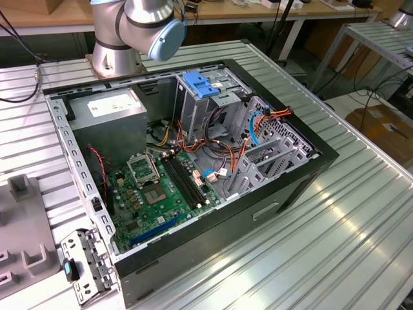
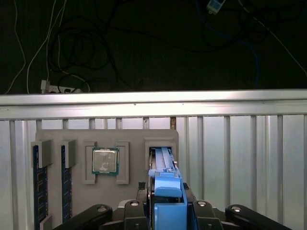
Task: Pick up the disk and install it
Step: 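Pick up the disk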
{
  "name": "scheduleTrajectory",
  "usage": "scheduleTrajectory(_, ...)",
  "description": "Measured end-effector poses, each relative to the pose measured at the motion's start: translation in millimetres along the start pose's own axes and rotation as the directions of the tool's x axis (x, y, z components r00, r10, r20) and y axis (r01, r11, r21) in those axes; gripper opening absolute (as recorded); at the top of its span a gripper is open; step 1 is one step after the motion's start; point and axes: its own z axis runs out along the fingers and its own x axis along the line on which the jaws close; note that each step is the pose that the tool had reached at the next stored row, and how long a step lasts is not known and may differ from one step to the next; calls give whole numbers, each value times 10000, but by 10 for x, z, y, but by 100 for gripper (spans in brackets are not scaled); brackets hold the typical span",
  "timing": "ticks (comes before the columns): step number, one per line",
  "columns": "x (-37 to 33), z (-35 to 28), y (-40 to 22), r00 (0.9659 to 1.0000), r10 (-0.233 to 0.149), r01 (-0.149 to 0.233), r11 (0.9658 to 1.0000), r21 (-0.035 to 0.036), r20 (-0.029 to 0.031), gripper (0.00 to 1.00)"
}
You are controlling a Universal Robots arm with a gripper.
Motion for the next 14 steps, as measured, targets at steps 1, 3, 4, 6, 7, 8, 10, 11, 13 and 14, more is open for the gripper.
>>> scheduleTrajectory(1,0,11,0,10000,0,0,10000,0,0,37)
scheduleTrajectory(3,0,19,0,10000,0,0,10000,-1,-1,37)
scheduleTrajectory(4,-1,20,0,10000,1,-1,10000,1,0,37)
scheduleTrajectory(6,-1,23,0,10000,0,0,10000,0,0,37)
scheduleTrajectory(7,0,25,0,10000,0,0,10000,0,0,37)
scheduleTrajectory(8,0,25,0,10000,0,0,10000,0,0,37)
scheduleTrajectory(10,0,26,0,10000,0,0,10000,0,0,37)
scheduleTrajectory(11,-1,26,0,10000,0,0,10000,0,0,37)
scheduleTrajectory(13,0,26,0,10000,0,0,10000,0,0,37)
scheduleTrajectory(14,-1,27,0,10000,0,0,10000,0,0,37)
